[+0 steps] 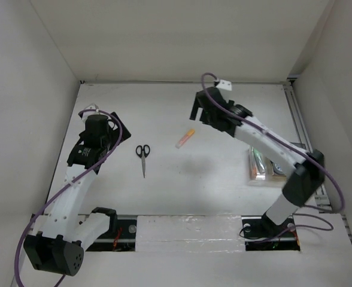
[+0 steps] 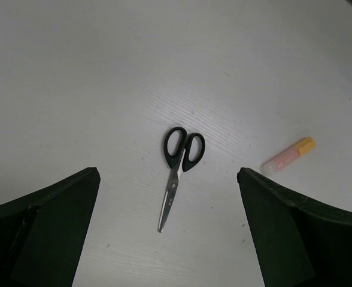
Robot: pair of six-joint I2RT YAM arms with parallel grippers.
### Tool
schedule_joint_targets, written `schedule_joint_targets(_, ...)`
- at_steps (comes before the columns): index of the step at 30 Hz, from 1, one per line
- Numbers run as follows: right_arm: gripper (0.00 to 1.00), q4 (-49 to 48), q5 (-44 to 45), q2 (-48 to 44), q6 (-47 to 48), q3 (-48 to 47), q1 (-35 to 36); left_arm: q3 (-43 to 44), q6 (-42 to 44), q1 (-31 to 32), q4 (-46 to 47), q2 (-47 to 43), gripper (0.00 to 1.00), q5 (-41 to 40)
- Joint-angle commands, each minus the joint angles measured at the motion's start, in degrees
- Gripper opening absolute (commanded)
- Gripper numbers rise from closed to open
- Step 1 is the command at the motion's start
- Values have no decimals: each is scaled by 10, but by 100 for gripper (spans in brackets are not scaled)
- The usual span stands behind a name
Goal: Sort the stationery into containers
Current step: Pick up the stationery from the center of the board.
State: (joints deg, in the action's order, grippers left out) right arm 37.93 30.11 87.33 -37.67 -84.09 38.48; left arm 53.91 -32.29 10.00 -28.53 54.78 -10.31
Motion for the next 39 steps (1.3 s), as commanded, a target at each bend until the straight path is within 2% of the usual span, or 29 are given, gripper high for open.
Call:
schedule_joint_targets(1,100,14,37,158,-92,-90,23,8,-8,-2,3,-16,100,-26)
schedule_joint_targets(3,100,48,16,253,-118,-180,23,8,-8,-2,3,-16,100,-26)
schedule_joint_targets(7,100,68,9,341,-174,-262,23,8,-8,-2,3,-16,100,-26)
schedule_joint_targets(11,100,76,-3,375,-228,-270,23,8,-8,-2,3,-16,100,-15)
schedule_joint_targets(16,97,31,-29,388,-233,-233,17,8,-2,-2,8,-11,100,-2)
schedule_joint_targets(19,95,45,-29,407,-233,-238,17,8,-2,-2,8,-11,100,-2)
schedule_joint_targets(27,84,54,-38,431,-217,-224,12,8,-2,-2,8,-16,100,-7)
schedule_joint_targets(30,72,47,-44,431,-188,-217,5,8,-2,-2,8,-16,100,-7)
schedule_joint_targets(31,56,47,-51,431,-181,-217,-1,8,-2,-2,8,-16,100,-7)
schedule_joint_targets(33,37,40,-56,431,-156,-209,-1,8,-2,-2,8,-16,100,-7)
schedule_joint_targets(34,22,33,-56,431,-149,-195,-1,8,-2,-2,8,-16,100,-7)
schedule_joint_targets(35,0,33,-56,423,-144,-188,-6,8,-2,-2,8,-16,100,-7)
schedule_joint_targets(39,0,0,-61,365,-91,-130,-6,2,-2,-2,8,-21,100,-7)
